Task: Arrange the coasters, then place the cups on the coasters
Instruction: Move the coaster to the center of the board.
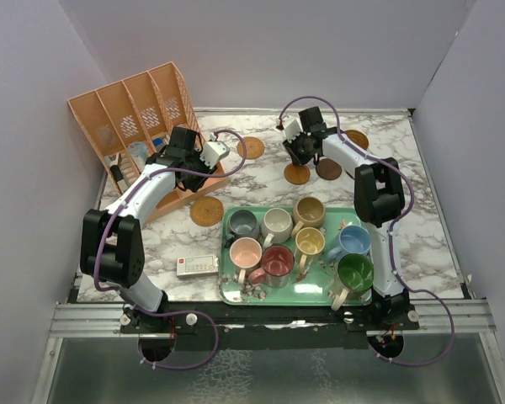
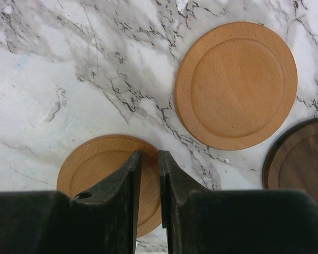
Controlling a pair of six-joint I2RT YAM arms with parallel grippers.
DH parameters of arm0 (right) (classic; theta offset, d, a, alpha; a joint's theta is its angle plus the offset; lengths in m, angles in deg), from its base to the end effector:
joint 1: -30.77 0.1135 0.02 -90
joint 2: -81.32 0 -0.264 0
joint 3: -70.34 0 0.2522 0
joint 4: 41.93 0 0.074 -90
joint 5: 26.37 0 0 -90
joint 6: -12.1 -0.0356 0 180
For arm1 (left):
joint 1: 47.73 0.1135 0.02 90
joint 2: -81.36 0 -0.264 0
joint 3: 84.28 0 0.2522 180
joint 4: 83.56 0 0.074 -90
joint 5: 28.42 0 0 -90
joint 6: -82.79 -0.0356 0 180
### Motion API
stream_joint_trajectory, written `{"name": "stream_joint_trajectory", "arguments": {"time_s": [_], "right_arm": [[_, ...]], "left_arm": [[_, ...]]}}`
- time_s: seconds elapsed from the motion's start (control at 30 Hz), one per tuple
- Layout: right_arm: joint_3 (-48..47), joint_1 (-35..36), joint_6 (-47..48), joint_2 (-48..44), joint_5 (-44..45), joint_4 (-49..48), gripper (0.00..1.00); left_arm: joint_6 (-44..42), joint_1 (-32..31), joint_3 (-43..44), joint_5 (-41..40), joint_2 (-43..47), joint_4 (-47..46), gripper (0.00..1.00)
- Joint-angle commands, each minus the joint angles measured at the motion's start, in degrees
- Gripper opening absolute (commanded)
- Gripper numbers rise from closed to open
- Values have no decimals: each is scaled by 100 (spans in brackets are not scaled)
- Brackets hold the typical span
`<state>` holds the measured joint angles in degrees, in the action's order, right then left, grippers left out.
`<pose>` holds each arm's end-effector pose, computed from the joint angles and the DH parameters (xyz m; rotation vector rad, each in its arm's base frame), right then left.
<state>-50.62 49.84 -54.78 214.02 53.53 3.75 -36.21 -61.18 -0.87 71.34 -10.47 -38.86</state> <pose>0.4749 0.1708 0.1643 -0.9833 2.3653 0.1997 0.3326 -0.0857 0.2532 0.9638 2.2866 -0.0979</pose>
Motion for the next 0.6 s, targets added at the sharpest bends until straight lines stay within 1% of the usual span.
{"name": "stream_joint_trajectory", "arguments": {"time_s": [0.0, 0.4, 0.57], "right_arm": [[174, -61, 98, 416, 745, 224, 19], [130, -70, 66, 418, 799, 111, 19], [90, -65, 61, 431, 688, 99, 19]], "left_arm": [[25, 28, 3, -18, 121, -53, 33], [25, 31, 31, 0, 73, -53, 33], [19, 32, 32, 0, 52, -46, 33]]}}
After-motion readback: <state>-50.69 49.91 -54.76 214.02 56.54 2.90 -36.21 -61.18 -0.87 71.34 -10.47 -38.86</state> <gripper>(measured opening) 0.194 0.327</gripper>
